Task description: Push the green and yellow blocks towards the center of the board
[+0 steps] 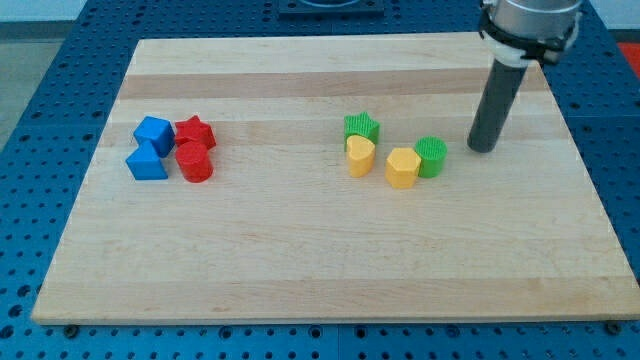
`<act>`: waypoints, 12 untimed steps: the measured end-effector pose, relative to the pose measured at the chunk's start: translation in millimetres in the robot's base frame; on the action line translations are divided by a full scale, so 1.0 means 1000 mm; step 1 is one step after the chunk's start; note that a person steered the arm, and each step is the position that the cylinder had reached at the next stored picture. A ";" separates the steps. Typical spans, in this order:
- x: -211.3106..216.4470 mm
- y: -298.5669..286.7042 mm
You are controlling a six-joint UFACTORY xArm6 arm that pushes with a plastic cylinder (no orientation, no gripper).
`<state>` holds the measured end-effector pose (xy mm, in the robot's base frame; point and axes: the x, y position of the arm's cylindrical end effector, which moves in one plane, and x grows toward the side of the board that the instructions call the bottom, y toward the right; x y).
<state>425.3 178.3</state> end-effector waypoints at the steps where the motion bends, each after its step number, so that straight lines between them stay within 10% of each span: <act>1: 0.016 -0.024; 12: 0.079 -0.097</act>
<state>504.5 80.8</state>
